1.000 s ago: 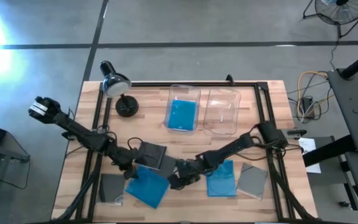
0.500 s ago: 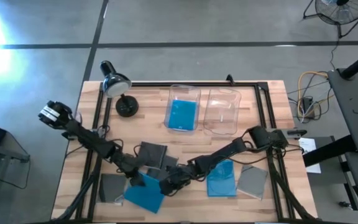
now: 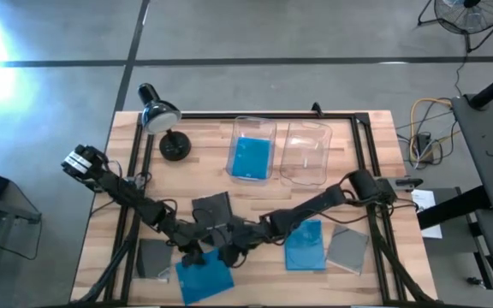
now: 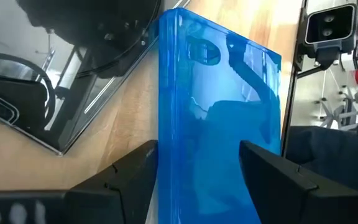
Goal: Pick & place jewel cases by type
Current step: Put the blue CD case into the left transparent bin
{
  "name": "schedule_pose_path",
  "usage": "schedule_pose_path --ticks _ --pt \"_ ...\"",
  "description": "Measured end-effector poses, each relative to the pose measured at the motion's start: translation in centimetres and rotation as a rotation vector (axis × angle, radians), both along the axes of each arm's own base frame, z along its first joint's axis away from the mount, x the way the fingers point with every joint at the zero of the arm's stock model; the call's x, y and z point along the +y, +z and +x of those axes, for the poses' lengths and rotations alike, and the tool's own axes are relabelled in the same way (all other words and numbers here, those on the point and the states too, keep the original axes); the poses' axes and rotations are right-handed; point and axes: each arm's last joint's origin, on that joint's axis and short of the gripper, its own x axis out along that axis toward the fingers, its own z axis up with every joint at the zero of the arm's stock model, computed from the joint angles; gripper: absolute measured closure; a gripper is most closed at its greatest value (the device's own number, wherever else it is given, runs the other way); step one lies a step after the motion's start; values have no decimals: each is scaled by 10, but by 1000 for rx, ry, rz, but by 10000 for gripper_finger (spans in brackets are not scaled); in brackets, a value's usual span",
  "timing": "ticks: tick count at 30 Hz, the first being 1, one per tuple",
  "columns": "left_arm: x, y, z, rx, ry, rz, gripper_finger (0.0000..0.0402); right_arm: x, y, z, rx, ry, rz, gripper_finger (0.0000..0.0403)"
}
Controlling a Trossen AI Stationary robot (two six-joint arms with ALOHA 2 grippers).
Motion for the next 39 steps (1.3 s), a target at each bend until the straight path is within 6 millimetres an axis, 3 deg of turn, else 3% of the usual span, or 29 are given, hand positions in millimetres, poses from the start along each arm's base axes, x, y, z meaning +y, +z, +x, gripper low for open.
schedule_pose_path --ticks 6,11,20,28,32,39 --pt "3 6 -3 -9 5 17 188 8 -2 -12 101 26 -49 193" --pt "10 13 -8 -25 64 80 188 21 0 -17 88 129 -53 193" --pt "13 18 -17 16 0 108 188 43 0 -29 119 348 32 193" --pt "10 20 -18 38 -58 46 188 52 -8 -24 75 337 97 193" --pt "-3 29 -23 96 -106 -14 188 53 -10 -24 67 255 38 193" --pt "-49 54 -34 14 -285 -23 188 52 -8 -21 25 238 12 193"
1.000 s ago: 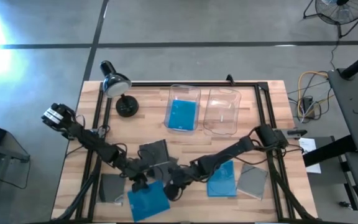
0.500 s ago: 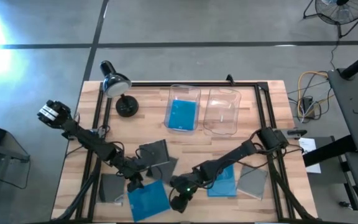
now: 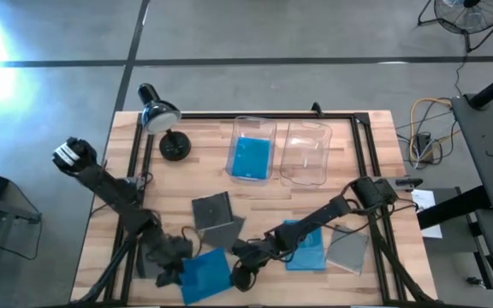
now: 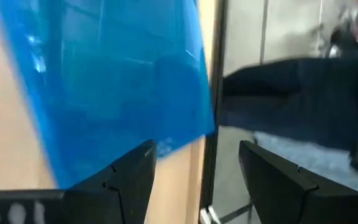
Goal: Pick & place jewel cases by type
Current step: Put the blue CD case into the left transparent bin
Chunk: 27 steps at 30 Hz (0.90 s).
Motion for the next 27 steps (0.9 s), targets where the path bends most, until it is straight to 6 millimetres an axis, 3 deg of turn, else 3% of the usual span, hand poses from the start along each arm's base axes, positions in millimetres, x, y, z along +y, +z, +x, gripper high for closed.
schedule_pose_path --ticks 10,14,21,27 --pt "-21 -33 -14 115 -102 84 188 -3 -2 0 13 -45 -38 193" --pt "-24 -38 -12 144 -88 74 188 -10 -9 -2 97 -141 -51 193" --pt "-24 -48 -6 135 -74 93 188 -28 -8 8 86 -195 -32 193" --pt "-21 -60 2 151 -45 113 188 -32 -27 17 73 -162 24 193"
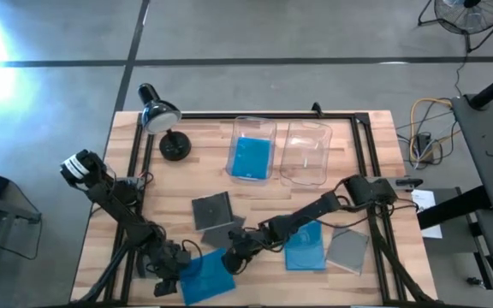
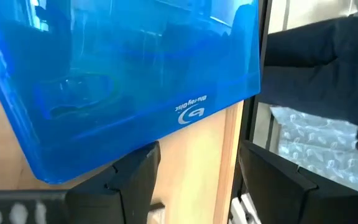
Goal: Pick & place jewel cases by type
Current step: Put the blue CD case into the left transparent bin
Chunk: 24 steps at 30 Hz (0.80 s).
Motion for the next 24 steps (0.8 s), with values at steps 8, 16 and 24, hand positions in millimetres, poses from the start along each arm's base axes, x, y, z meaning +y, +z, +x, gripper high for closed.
schedule_pose_path --ticks 8,16,24 --pt "3 -8 7 21 67 -5 188 6 -13 2 54 22 117 193" --pt "4 -8 8 22 85 -8 188 0 11 5 -64 110 59 193" --pt "4 -8 9 28 69 -20 188 -12 49 2 -135 124 -110 193"
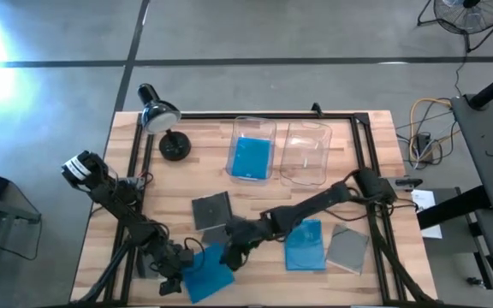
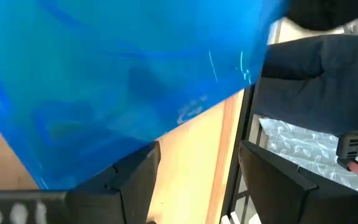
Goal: Pick & place jewel cases by type
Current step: Put the blue CD case into the left transparent bin
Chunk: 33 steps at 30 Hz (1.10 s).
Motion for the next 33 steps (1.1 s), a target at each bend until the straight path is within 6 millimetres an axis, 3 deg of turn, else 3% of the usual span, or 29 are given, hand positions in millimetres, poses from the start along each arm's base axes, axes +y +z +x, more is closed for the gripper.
schedule_pose_path --ticks 3,16,24,28,33 --pt "0 0 1 -12 15 13 188 1 -21 -1 53 -3 -15 193" --pt "10 0 11 -78 114 73 188 4 -3 14 -81 -17 83 193" --pt "7 1 6 -52 89 58 188 1 -17 2 142 25 87 202" --pt "2 4 1 -50 96 47 188 3 -21 -6 232 45 75 248" --pt "-3 17 -7 -80 115 29 188 0 -7 -8 197 67 61 358"
